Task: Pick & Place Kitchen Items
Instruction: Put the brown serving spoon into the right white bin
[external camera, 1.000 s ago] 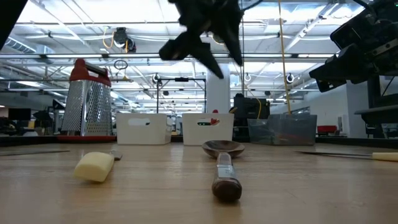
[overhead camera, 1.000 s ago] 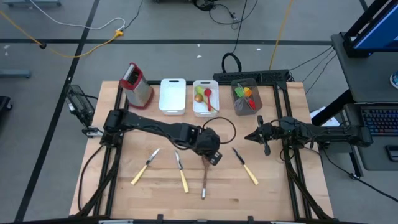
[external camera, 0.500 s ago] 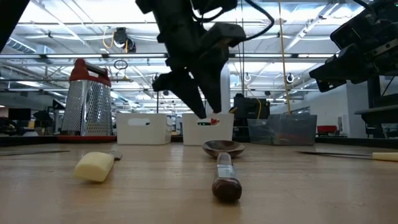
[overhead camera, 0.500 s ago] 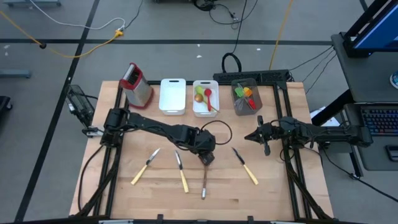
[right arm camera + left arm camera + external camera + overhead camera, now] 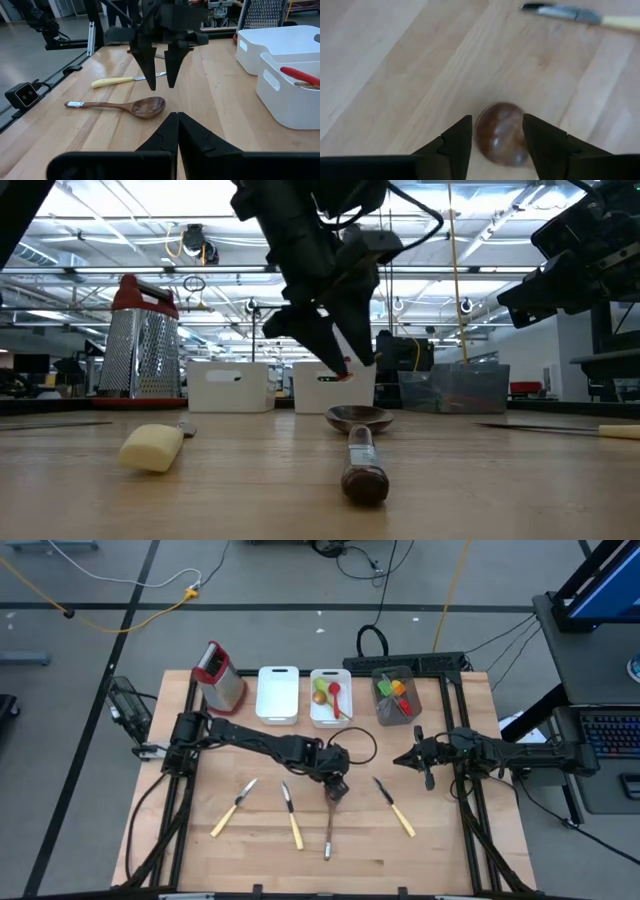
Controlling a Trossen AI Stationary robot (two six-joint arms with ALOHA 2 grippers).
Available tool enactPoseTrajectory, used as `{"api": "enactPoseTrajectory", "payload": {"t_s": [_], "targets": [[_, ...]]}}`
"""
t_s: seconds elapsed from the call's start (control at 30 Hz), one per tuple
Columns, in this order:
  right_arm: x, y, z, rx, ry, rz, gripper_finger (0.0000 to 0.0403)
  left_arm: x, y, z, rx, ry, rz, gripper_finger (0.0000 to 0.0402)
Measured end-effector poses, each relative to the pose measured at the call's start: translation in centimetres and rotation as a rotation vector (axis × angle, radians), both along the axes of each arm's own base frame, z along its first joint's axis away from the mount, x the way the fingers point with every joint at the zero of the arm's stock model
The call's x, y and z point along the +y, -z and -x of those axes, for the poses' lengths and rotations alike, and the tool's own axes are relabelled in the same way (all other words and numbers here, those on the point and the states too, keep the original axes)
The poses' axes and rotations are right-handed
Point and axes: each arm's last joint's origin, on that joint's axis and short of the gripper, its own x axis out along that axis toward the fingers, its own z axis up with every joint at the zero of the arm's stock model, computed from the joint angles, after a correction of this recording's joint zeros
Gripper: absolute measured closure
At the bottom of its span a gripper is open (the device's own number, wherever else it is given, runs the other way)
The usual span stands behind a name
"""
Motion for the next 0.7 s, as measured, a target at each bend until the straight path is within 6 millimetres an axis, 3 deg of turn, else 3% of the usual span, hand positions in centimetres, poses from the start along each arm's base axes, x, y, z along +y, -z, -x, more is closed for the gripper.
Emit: {"api": "enactPoseTrajectory", "payload": {"t_s": [0.33,0.7], "targets": [[0.0,0.0,0.0,0.003,0.005,-0.024,0.0403,0.1,1.2,0.0,0.05,-0.005,-0.038,0.0147],[0.0,0.0,0.0,0.002,0.005,-0.024,0.0403,0.0,4.0,-0.5,0.107,0.022,-0.022,0.0147]]}}
